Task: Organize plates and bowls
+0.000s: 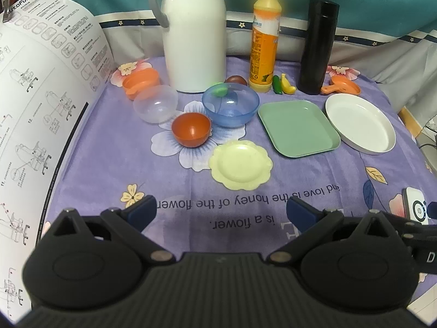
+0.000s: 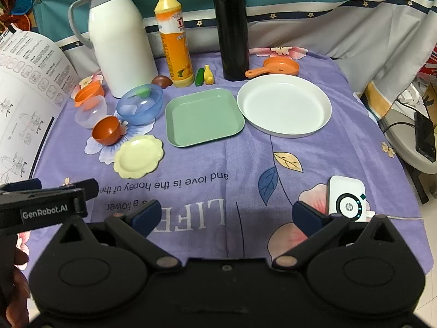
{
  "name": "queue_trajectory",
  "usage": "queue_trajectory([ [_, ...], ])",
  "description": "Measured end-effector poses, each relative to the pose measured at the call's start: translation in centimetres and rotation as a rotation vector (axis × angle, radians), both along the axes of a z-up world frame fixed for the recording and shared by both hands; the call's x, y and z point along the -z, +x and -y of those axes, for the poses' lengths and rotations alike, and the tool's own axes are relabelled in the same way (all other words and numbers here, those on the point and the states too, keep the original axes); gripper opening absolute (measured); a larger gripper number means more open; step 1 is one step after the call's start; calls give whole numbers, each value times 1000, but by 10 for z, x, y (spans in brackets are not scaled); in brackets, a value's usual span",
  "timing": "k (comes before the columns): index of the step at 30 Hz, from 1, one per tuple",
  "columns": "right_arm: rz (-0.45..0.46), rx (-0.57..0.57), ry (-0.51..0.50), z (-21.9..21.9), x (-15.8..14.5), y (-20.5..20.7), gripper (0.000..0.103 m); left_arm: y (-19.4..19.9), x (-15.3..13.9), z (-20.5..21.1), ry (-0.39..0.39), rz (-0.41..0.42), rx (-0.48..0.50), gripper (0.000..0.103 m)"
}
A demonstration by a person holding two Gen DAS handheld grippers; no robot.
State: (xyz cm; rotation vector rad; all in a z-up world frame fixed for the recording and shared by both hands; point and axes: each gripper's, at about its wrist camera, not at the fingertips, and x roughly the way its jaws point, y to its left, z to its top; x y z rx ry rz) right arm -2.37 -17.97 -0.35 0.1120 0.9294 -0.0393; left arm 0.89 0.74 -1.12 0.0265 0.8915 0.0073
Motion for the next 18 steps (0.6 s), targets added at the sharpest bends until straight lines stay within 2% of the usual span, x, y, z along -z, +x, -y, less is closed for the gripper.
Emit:
queue_trajectory([
  [12, -12, 0, 4, -1, 5, 7, 103, 4, 8, 2, -1, -6, -3, 103],
  [18, -14, -12, 31, 6, 11, 15, 103, 20, 12, 17, 24, 7, 43, 103],
])
